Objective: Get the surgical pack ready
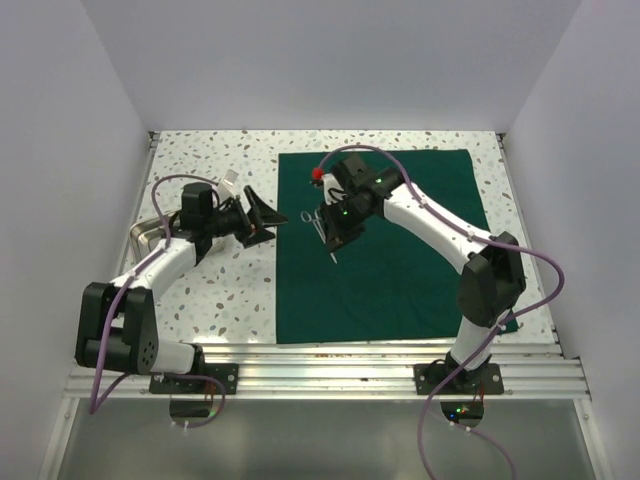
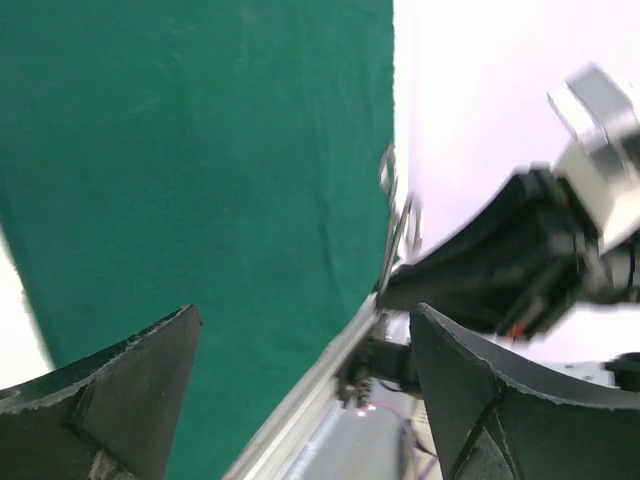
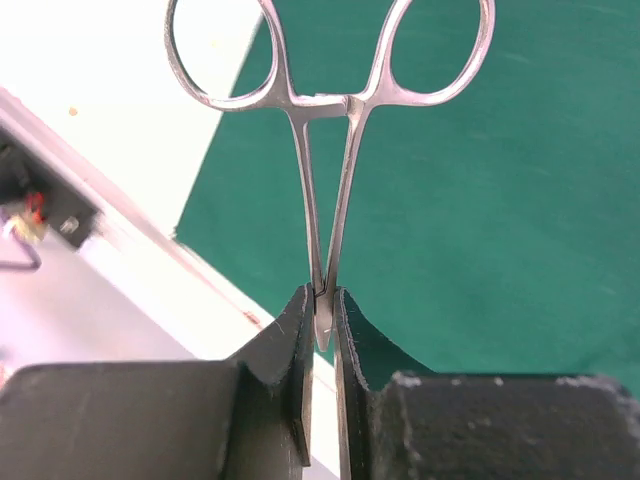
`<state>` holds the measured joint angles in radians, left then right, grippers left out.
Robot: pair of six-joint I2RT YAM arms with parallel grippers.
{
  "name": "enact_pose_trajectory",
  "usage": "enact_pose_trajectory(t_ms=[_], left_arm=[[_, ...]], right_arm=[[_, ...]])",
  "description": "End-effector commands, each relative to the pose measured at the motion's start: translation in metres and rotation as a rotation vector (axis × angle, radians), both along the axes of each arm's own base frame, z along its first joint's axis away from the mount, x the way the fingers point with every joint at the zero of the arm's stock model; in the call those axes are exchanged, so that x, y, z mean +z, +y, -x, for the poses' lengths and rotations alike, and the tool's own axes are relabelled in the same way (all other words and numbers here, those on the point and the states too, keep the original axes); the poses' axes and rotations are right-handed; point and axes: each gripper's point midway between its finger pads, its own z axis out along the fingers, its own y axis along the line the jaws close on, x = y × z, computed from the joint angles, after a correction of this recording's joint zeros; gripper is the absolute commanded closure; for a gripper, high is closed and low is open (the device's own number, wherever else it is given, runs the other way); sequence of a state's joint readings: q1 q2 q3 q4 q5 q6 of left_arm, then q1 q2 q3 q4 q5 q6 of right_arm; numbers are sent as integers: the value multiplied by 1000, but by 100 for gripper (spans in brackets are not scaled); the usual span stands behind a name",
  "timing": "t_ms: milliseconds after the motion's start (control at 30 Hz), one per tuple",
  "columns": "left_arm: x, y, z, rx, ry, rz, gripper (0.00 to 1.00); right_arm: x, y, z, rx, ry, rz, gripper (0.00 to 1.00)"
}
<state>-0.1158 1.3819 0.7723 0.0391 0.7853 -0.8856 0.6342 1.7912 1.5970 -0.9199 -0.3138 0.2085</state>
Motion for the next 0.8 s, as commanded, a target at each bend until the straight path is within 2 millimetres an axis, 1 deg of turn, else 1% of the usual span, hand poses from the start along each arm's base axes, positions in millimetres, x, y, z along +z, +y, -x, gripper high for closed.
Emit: enact_pose_trajectory(t_ms=[0, 67, 200, 367, 433, 500, 533, 567, 700, 733, 767], left_arm=[[26, -17, -4, -38, -48, 105, 13], [28, -19, -2, -43, -46, 112, 14], [19, -26, 5, -64, -11, 109, 20], [11, -34, 12, -79, 23, 126, 28], [12, -40, 13, -94, 18, 132, 30], [12, -45, 12, -107, 24, 132, 35], [13, -47, 12, -113, 20, 135, 37], [13, -48, 10, -116, 28, 139, 43], [15, -56, 10, -132, 32, 155, 53], [16, -56, 9, -131, 34, 161, 57], [15, -57, 10, -137, 39, 165, 64]], right_arm=[[25, 19, 11, 52, -27, -49, 100], [25, 25, 18, 86, -30, -45, 100], [24, 29, 27, 114, -31, -36, 100], [26, 29, 30, 131, -45, -25, 100], [26, 29, 30, 138, -47, -19, 100], [27, 29, 31, 148, -51, -11, 100], [26, 29, 31, 152, -49, -7, 100], [25, 29, 32, 153, -49, -2, 100], [24, 28, 35, 174, -53, 13, 100], [23, 28, 35, 177, -53, 17, 100], [22, 27, 35, 176, -53, 24, 100]])
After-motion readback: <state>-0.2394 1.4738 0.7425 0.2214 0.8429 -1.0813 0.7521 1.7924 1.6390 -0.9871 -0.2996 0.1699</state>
